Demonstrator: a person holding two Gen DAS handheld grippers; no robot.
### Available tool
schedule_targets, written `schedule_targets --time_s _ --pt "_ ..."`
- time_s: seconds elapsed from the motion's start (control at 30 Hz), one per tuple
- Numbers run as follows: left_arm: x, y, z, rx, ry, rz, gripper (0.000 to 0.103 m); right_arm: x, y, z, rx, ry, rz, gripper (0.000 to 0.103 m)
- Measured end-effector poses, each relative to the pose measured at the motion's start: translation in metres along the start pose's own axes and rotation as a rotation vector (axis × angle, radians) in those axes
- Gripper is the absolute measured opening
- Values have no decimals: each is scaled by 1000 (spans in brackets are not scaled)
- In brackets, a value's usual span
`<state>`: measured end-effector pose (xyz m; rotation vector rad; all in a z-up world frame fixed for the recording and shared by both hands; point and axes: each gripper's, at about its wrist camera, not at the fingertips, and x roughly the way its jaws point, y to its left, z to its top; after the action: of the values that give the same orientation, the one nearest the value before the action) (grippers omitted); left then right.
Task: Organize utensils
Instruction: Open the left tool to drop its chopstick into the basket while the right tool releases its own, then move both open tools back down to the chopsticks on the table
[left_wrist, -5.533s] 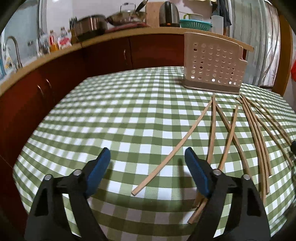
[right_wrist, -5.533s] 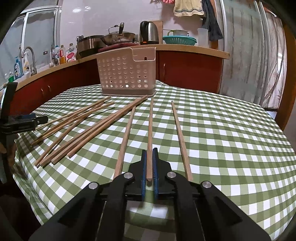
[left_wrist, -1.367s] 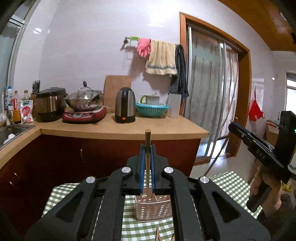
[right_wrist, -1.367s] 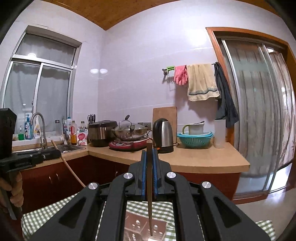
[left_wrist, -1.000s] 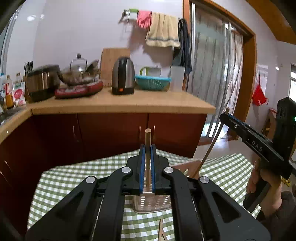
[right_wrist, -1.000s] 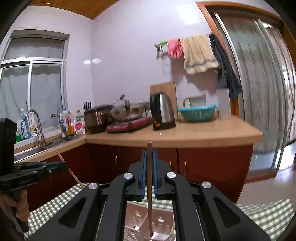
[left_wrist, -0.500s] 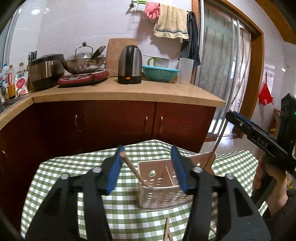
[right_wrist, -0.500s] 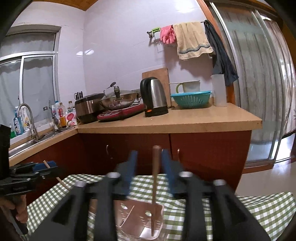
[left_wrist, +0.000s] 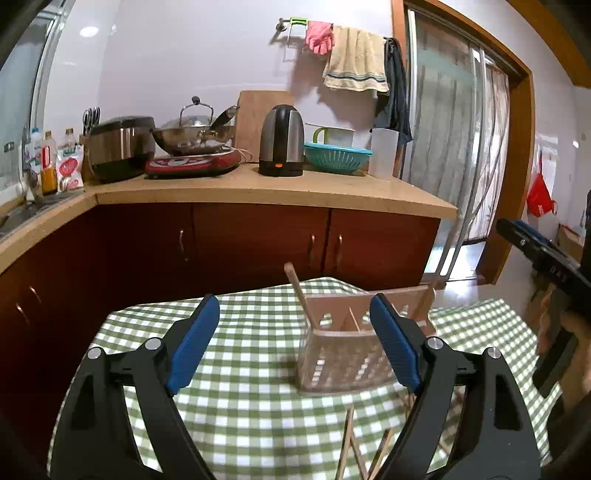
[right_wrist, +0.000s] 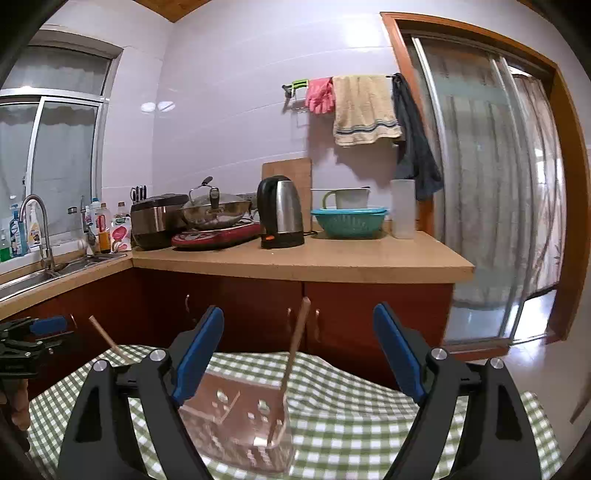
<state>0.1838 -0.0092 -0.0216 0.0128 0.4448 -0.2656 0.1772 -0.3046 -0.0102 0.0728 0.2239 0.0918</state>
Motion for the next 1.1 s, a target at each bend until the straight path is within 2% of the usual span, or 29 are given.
schedule_targets --time_s 0.17,0.37,0.53,0.7,0.9,1.1 --pt "-27 -10 -28 34 -12 10 81 -31 0 -22 9 33 -1 81" --pt "-53 -23 -70 39 -4 -10 81 -66 9 -67 7 97 0 81" --pt "-67 -30 -110 32 32 -4 81 -93 13 -105 27 137 4 79" --pt "-76 -38 -147 44 77 7 79 -107 18 -146 0 211 -3 74" --pt "-81 -47 -182 80 135 1 67 -121 15 -183 10 279 -2 71" --pt "-76 -50 -210 75 210 -20 52 -128 15 -199 16 299 12 70"
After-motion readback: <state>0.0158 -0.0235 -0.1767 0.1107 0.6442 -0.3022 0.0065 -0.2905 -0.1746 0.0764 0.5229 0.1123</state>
